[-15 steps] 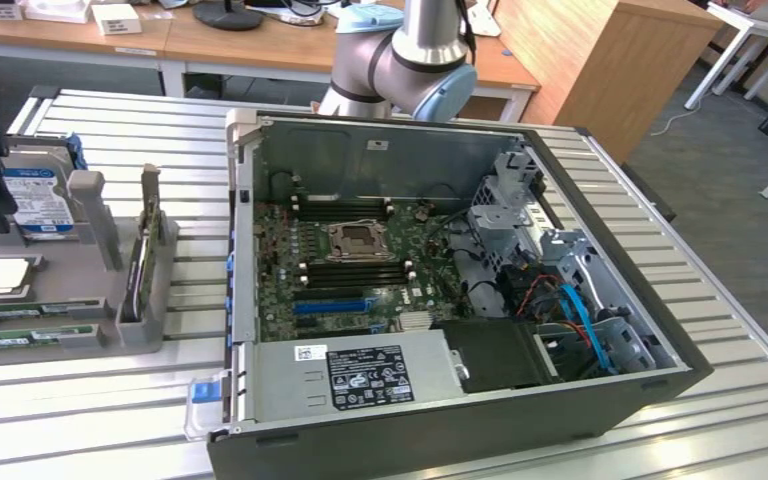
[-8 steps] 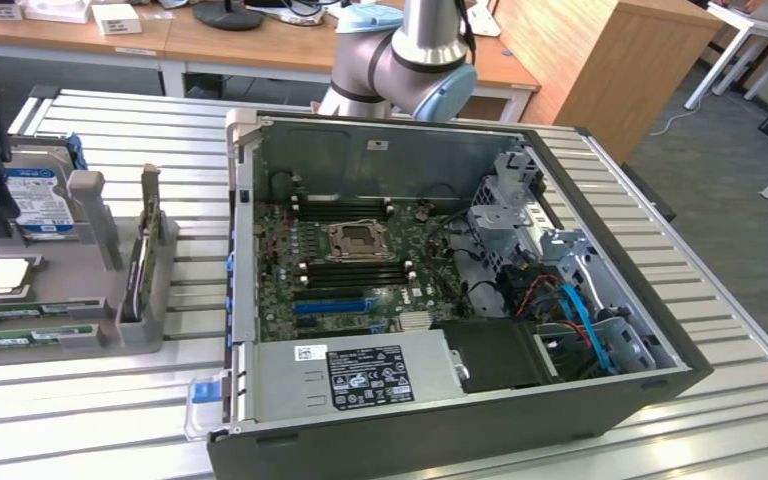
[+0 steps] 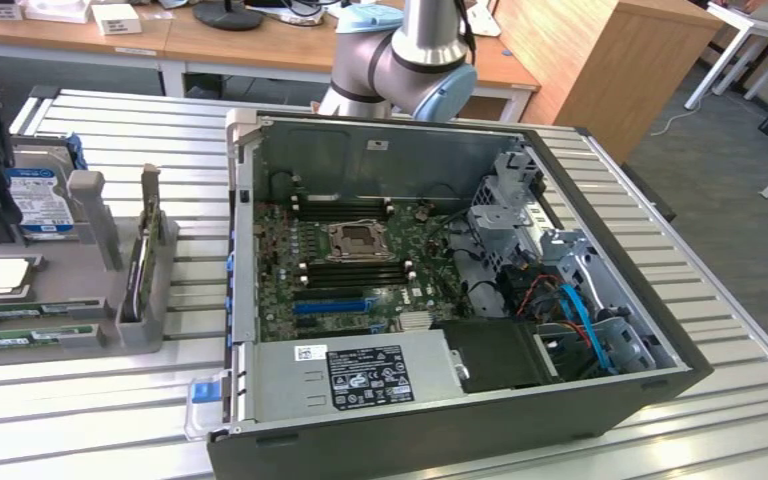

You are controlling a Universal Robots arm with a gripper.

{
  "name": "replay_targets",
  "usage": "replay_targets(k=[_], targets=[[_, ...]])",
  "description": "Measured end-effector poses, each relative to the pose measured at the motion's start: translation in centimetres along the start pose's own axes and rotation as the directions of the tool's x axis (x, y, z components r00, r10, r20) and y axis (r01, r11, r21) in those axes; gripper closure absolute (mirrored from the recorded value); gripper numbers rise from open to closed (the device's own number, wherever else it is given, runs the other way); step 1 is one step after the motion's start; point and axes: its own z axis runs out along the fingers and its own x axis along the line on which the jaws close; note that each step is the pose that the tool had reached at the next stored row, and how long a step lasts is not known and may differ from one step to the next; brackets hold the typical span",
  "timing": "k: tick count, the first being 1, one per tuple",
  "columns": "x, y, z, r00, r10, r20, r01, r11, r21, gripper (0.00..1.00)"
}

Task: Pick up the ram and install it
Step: 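Pick up the ram and move it above insertion slot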

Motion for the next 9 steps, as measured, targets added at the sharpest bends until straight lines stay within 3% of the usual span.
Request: replay_targets(k=[9], targets=[[-0.01,-0.01,0.7,1.0,0.0,-0.0003,0.0,1.0,0.0,0.7]])
